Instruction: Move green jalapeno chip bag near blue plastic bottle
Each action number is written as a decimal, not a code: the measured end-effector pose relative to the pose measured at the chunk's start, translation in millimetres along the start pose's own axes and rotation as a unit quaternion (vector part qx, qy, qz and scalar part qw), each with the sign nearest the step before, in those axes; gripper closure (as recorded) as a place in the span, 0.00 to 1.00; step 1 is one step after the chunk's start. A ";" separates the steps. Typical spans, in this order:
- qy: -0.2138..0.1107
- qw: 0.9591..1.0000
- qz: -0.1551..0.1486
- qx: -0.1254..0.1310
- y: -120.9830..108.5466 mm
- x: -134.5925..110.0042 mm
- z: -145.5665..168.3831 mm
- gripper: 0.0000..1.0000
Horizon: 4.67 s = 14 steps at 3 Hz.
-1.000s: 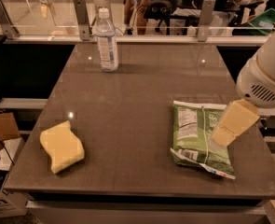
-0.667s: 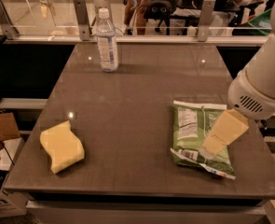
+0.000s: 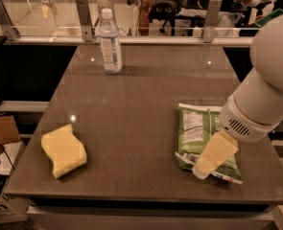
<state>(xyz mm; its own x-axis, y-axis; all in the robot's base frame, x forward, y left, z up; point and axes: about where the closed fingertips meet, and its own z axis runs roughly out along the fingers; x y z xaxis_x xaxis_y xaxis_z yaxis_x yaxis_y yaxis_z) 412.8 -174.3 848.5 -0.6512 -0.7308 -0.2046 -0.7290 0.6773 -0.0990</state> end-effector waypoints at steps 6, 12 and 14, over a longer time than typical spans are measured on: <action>-0.027 0.999 -0.029 0.017 8.7 -32.1 -14.3 1.00; -0.095 0.989 -0.108 0.024 -81.6 -214.2 -0.6 1.00; -0.108 0.988 -0.108 0.007 -87.7 -250.6 20.3 1.00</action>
Offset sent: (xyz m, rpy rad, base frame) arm -0.0011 0.0158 -0.0337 0.0160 0.0186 -0.0305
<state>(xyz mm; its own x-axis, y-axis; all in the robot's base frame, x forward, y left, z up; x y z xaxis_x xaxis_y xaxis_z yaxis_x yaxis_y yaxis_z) 644.2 -48.8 888.7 -0.4198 -0.8238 -0.3810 -0.8420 0.5102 -0.1752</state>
